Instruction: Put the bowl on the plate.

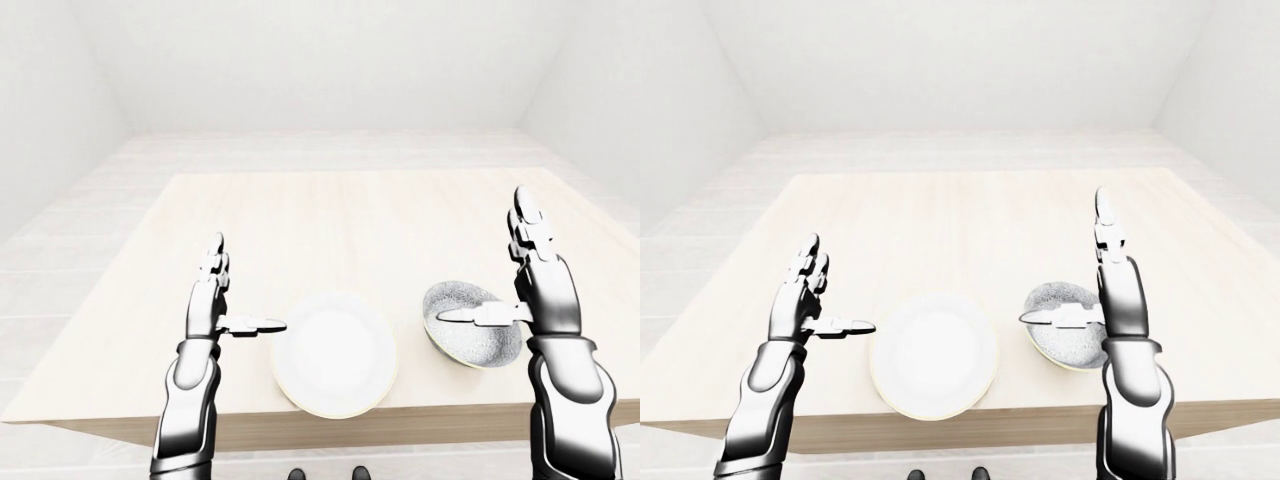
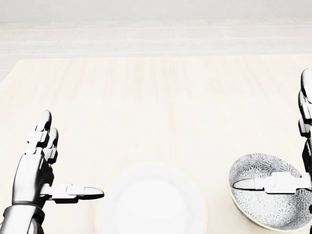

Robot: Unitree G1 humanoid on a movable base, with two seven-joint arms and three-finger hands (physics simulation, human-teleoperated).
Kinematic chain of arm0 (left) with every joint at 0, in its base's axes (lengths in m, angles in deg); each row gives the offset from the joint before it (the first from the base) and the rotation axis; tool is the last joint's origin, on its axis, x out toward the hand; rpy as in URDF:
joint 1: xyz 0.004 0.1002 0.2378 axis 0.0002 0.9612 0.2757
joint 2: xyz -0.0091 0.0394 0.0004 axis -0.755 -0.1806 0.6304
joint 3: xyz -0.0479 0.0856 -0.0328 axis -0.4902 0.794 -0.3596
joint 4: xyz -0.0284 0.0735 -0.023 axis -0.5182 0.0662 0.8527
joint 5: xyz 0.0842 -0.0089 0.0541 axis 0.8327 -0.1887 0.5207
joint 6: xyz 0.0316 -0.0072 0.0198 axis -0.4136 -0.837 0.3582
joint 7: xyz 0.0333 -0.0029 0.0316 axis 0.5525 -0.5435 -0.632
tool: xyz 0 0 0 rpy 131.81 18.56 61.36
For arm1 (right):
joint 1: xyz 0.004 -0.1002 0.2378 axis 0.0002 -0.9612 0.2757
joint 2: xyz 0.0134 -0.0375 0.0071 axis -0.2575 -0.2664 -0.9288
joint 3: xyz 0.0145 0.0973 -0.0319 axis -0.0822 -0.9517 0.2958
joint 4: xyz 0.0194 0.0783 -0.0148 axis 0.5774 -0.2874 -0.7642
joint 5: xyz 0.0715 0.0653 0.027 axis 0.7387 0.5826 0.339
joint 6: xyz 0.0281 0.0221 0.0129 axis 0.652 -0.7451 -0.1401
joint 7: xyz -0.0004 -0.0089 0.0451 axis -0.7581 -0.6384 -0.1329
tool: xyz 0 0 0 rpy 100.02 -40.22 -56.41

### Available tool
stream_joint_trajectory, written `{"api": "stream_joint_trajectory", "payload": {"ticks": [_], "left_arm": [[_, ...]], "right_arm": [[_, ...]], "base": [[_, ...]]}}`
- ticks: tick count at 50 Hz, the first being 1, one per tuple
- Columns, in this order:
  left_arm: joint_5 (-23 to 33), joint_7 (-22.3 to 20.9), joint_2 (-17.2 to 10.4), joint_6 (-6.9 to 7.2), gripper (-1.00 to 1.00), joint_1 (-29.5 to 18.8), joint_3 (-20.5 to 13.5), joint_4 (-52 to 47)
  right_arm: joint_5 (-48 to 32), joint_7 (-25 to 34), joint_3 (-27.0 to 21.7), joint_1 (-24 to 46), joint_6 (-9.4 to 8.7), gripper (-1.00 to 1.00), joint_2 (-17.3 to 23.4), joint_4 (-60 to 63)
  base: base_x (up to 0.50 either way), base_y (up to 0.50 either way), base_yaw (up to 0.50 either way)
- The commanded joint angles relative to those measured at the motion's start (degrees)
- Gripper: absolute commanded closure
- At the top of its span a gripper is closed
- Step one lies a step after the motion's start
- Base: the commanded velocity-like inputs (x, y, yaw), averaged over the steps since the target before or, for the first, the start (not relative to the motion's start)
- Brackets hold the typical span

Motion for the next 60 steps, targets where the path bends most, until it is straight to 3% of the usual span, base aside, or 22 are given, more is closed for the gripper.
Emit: {"api": "stream_joint_trajectory", "payload": {"ticks": [1,11,14,37,60], "left_arm": [[0.1,0.0,-0.1,0.0,-1.0,0.0,-0.3,0.2],[0.1,-0.4,-0.1,0.0,-1.0,0.5,-0.2,0.5],[0.2,-0.4,-0.1,0.0,-1.0,0.6,-0.2,0.6],[0.1,-0.7,0.0,0.0,-1.0,1.1,-0.4,1.9],[0.1,-0.6,0.0,0.0,-1.0,1.2,-0.4,1.7]], "right_arm": [[-3.3,3.1,-3.8,-0.7,0.0,-1.0,0.5,1.3],[-7.9,5.2,-4.0,-1.9,0.0,-1.0,-0.2,2.2],[-12.8,5.9,-2.7,-3.4,0.0,-1.0,1.9,2.1],[-32.2,13.7,-1.4,-5.9,0.0,-1.0,-0.1,0.9],[-36.1,12.3,-0.8,-7.4,0.0,-1.0,-3.2,-3.5]], "base": [[0.0,0.0,0.0],[0.0,0.0,0.0],[0.0,0.0,0.0],[0.0,0.0,0.0],[0.0,0.0,0.0]]}}
